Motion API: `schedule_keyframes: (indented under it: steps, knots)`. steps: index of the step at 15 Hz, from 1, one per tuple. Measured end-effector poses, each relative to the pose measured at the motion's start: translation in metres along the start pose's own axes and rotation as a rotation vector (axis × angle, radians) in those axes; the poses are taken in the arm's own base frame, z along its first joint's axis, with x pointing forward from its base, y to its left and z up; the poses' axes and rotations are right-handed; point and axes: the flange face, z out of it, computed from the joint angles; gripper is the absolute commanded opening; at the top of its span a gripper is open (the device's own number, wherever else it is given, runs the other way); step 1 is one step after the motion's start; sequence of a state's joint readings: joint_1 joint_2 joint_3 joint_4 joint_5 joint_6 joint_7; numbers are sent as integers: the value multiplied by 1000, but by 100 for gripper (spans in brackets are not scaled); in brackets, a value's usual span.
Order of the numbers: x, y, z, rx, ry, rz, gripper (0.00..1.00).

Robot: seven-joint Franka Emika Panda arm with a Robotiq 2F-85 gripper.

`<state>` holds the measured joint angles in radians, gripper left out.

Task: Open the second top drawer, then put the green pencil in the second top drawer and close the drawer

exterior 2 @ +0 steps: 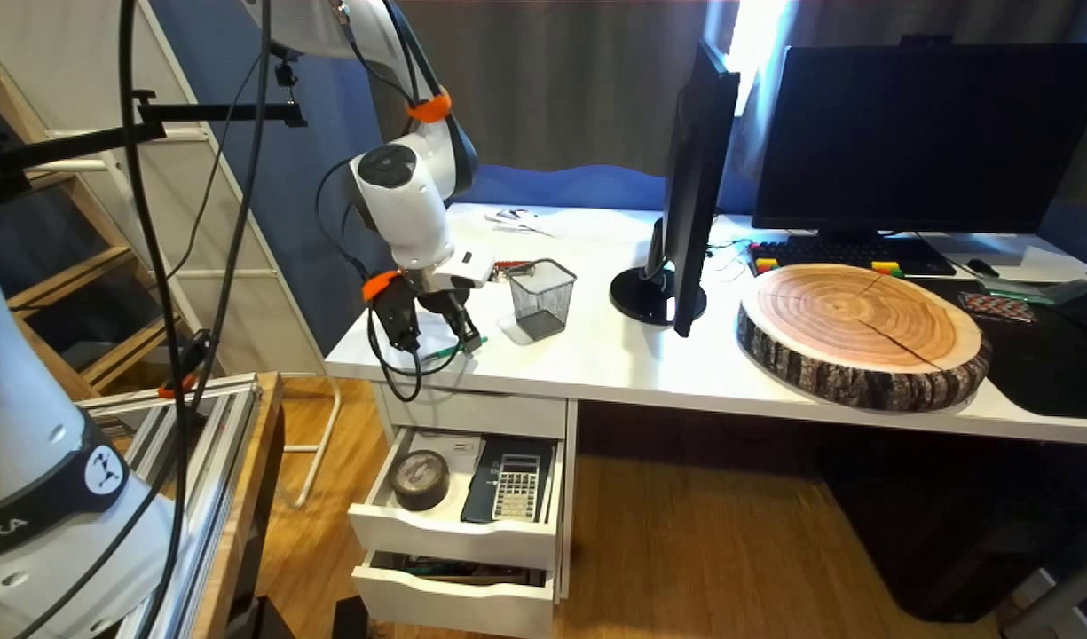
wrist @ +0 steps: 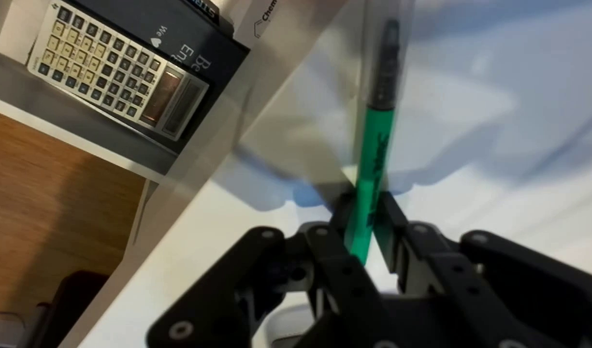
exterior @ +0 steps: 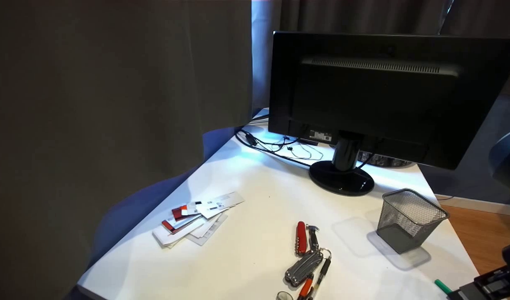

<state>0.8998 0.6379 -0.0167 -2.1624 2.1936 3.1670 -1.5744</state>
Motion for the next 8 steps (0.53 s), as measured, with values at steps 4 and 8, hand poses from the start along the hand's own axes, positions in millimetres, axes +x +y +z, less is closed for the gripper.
schedule_keyframes:
  steps: [4, 8]
  knots:
    - [2, 19, -4, -40, 3, 18, 7]
    - [-6, 46, -14, -80, -14, 52, 7]
